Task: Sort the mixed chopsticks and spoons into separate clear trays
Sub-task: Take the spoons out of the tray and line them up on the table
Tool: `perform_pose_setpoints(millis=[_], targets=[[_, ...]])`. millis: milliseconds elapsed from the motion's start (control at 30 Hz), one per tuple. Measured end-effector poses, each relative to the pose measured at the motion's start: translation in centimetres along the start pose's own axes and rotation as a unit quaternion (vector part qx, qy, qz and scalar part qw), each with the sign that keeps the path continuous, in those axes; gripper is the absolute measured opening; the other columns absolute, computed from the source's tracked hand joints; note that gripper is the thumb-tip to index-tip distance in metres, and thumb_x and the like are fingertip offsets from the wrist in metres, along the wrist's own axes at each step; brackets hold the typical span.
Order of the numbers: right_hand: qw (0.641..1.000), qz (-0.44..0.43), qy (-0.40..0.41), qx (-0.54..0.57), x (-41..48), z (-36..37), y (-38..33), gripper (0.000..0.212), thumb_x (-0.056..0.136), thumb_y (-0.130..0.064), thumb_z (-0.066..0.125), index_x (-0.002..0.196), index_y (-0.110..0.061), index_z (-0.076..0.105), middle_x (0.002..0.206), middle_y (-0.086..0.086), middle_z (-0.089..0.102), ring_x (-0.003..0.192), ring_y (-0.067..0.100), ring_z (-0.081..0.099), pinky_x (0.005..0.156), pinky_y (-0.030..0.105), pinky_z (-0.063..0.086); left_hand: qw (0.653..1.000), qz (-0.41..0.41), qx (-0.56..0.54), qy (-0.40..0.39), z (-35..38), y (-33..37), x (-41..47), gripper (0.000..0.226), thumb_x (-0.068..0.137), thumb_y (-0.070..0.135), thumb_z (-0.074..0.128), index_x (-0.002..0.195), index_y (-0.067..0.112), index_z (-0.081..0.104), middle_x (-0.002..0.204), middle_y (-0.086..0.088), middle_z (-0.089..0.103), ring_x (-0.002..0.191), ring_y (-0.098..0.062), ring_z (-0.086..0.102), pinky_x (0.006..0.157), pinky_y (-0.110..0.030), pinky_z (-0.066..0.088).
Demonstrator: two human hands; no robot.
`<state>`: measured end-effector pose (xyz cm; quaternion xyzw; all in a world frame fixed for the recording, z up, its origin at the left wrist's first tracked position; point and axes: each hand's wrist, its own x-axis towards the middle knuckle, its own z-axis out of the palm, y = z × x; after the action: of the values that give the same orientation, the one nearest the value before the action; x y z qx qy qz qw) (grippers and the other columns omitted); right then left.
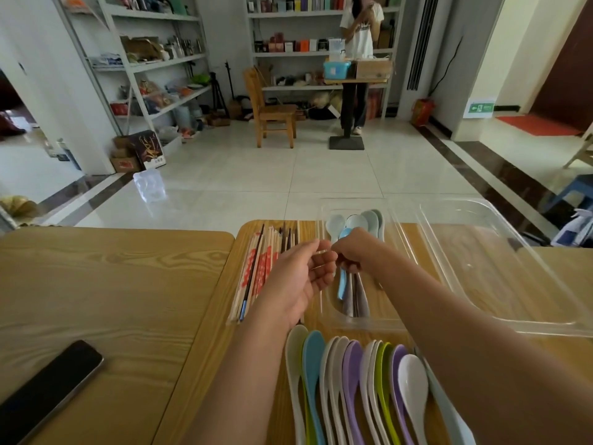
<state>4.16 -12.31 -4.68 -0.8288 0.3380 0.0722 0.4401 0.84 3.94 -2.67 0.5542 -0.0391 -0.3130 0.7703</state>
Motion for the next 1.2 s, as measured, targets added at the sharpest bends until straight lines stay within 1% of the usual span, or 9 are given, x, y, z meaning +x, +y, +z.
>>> perform_pose_setpoints(millis=[133,200,333,467,533,700,867,1000,1200], targets=[[0.997,0.005,-0.001,0.071,-0.9,-0.2,0.1,0.016,0.089,0.0,0.056,0.074,-0.002,0.053,0.051,0.008,0.049,0.033,0.012,0.039,0.033,0.015,0.032,1.0,-0.002,0.012,-0.006,0.4,0.1,-1.2,0.027,0.103,0.023,0.046,0.111,0.006,0.065,0.086,-0.008,0.069,0.078,-0.017,0.064,0.073,-0.03,0.053],[0.996,-0.016,0.003,0.087,-1.7,-0.6,0.3,0.016,0.089,-0.001,0.059,0.074,-0.002,0.053,0.051,0.008,0.05,0.034,0.012,0.04,0.034,0.018,0.033,1.0,0.004,0.007,-0.012,0.6,0.3,-2.1,0.027,0.103,0.023,0.045,0.111,0.005,0.064,0.085,-0.008,0.069,0.076,-0.017,0.064,0.071,-0.029,0.052],[0.992,-0.055,0.028,0.109,-5.0,-1.8,1.7,0.009,0.09,-0.006,0.062,0.084,0.0,0.058,0.053,0.006,0.053,0.03,0.01,0.043,0.033,0.018,0.034,1.0,0.014,0.002,-0.025,2.2,0.7,-4.5,0.027,0.103,0.021,0.046,0.111,0.003,0.064,0.082,-0.008,0.069,0.073,-0.016,0.064,0.068,-0.028,0.052],[0.98,-0.09,0.038,0.175,-11.4,-3.3,5.8,0.021,0.09,-0.003,0.063,0.069,-0.001,0.059,0.051,0.008,0.051,0.034,0.013,0.041,0.037,0.02,0.035,0.998,0.024,0.015,-0.047,4.9,-0.1,-8.2,0.028,0.103,0.023,0.046,0.113,0.003,0.063,0.085,-0.008,0.068,0.073,-0.015,0.062,0.068,-0.027,0.052],[0.975,-0.105,0.047,0.189,-15.4,-4.0,8.8,0.022,0.092,-0.009,0.065,0.072,0.002,0.064,0.051,0.008,0.049,0.037,0.014,0.04,0.039,0.021,0.035,0.998,0.026,-0.001,-0.054,5.9,-1.8,-10.4,0.027,0.103,0.023,0.046,0.109,0.004,0.064,0.085,-0.009,0.068,0.072,-0.015,0.063,0.068,-0.028,0.052],[0.96,-0.088,0.076,0.257,-24.3,-4.8,17.2,0.018,0.094,-0.01,0.064,0.093,0.007,0.068,0.059,0.013,0.047,0.043,0.013,0.04,0.04,0.021,0.033,0.998,-0.008,-0.012,-0.057,7.6,-8.8,-15.6,0.025,0.103,0.022,0.048,0.104,0.006,0.066,0.083,-0.008,0.069,0.073,-0.016,0.063,0.067,-0.028,0.052],[0.956,-0.029,0.101,0.275,-27.7,-4.7,23.2,0.012,0.094,-0.017,0.064,0.095,-0.007,0.071,0.061,0.008,0.054,0.052,0.017,0.047,0.05,0.027,0.041,0.995,-0.042,0.049,-0.073,8.8,-12.5,-17.8,0.029,0.103,0.026,0.047,0.107,0.005,0.067,0.087,-0.009,0.069,0.078,-0.018,0.063,0.073,-0.03,0.052],[0.956,-0.028,0.102,0.274,-28.3,-4.3,24.0,0.013,0.095,-0.02,0.062,0.094,-0.009,0.07,0.065,0.009,0.056,0.054,0.016,0.049,0.051,0.025,0.043,0.995,-0.045,0.068,-0.065,9.5,-12.5,-18.2,0.029,0.103,0.025,0.047,0.107,0.005,0.067,0.087,-0.01,0.069,0.08,-0.02,0.064,0.078,-0.034,0.053],[0.951,-0.025,0.087,0.296,-27.7,-3.4,23.3,0.012,0.095,-0.018,0.063,0.094,-0.008,0.071,0.06,0.006,0.054,0.049,0.012,0.047,0.048,0.023,0.041,0.994,-0.048,0.078,-0.06,9.5,-12.6,-18.5,0.029,0.103,0.025,0.047,0.109,0.005,0.067,0.088,-0.01,0.07,0.082,-0.021,0.064,0.08,-0.035,0.053]])
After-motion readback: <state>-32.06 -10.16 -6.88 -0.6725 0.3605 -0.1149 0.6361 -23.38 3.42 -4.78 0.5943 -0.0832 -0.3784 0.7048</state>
